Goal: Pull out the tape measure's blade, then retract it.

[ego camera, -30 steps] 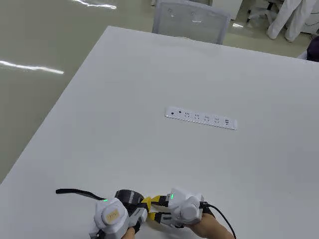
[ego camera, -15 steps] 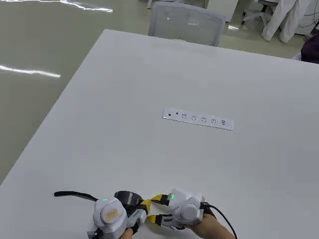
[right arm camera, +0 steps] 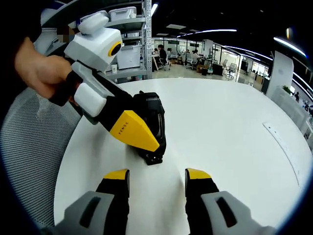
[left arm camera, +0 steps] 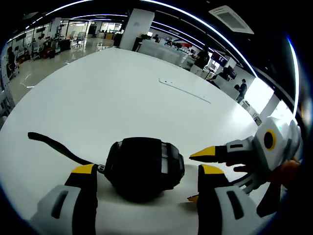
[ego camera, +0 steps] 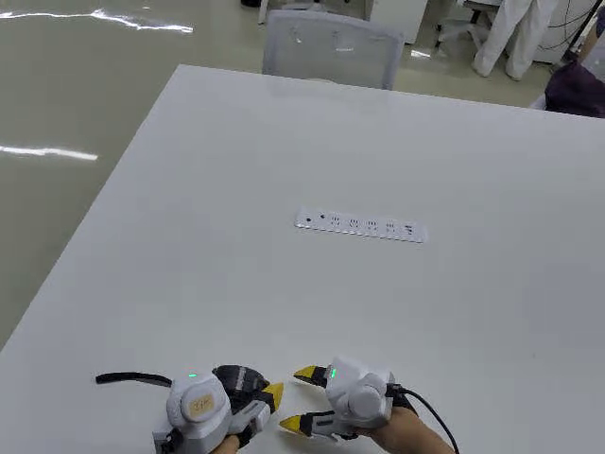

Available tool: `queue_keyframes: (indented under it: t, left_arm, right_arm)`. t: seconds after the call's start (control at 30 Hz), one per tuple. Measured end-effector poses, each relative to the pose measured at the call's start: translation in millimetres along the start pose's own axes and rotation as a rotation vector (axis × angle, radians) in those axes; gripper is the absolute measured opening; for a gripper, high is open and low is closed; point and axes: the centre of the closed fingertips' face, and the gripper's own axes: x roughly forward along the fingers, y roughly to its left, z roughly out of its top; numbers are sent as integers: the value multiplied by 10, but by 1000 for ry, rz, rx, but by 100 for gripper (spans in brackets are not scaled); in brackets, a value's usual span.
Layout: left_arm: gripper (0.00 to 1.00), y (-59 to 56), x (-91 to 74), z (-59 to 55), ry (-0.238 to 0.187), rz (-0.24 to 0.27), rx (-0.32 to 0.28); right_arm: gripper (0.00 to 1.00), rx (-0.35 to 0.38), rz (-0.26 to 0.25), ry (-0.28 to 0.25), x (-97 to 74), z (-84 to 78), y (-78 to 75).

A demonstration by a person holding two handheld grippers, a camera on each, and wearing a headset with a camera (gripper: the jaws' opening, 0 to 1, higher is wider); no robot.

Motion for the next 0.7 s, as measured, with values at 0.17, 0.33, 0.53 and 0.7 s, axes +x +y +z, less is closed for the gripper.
queue_keyframes:
  t: [0.17,0.33,0.53,0.7]
  left_arm:
    - [88,-18,-38,-1,8,-32,66]
    - [89,-16,-83,41,20,-73,157]
    - [94,-69,-119,64,42,-172,260]
    - [97,-51,-156,72,49,-207,364]
  right_arm:
    - [49,44,-26,-13,-95,-16,-1]
    - [54,83,-54,-17,-195,-25,-3]
    - [59,132,-91,-33,-338,-19,5]
    - [65,173,-122,-44,-447,-33,28]
